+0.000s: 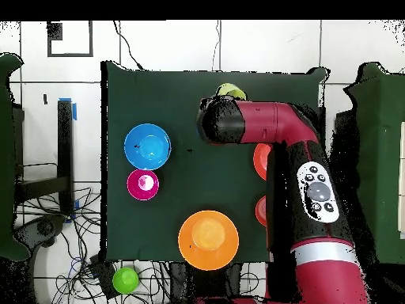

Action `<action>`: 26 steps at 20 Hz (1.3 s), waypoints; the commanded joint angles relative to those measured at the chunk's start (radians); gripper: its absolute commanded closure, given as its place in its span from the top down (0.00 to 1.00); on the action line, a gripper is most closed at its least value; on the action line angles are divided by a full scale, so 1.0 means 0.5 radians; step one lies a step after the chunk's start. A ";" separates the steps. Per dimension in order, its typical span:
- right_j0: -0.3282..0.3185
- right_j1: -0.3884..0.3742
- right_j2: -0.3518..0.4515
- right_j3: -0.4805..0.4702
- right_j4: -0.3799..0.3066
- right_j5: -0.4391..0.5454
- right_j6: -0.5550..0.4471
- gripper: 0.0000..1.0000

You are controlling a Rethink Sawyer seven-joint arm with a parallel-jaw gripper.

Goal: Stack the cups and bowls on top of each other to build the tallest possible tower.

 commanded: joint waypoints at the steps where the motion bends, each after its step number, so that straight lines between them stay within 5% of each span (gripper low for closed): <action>1: 0.049 0.195 0.088 0.118 -0.046 -0.122 0.095 1.00; 26: 0.066 0.168 0.072 0.155 -0.005 -0.172 0.121 1.00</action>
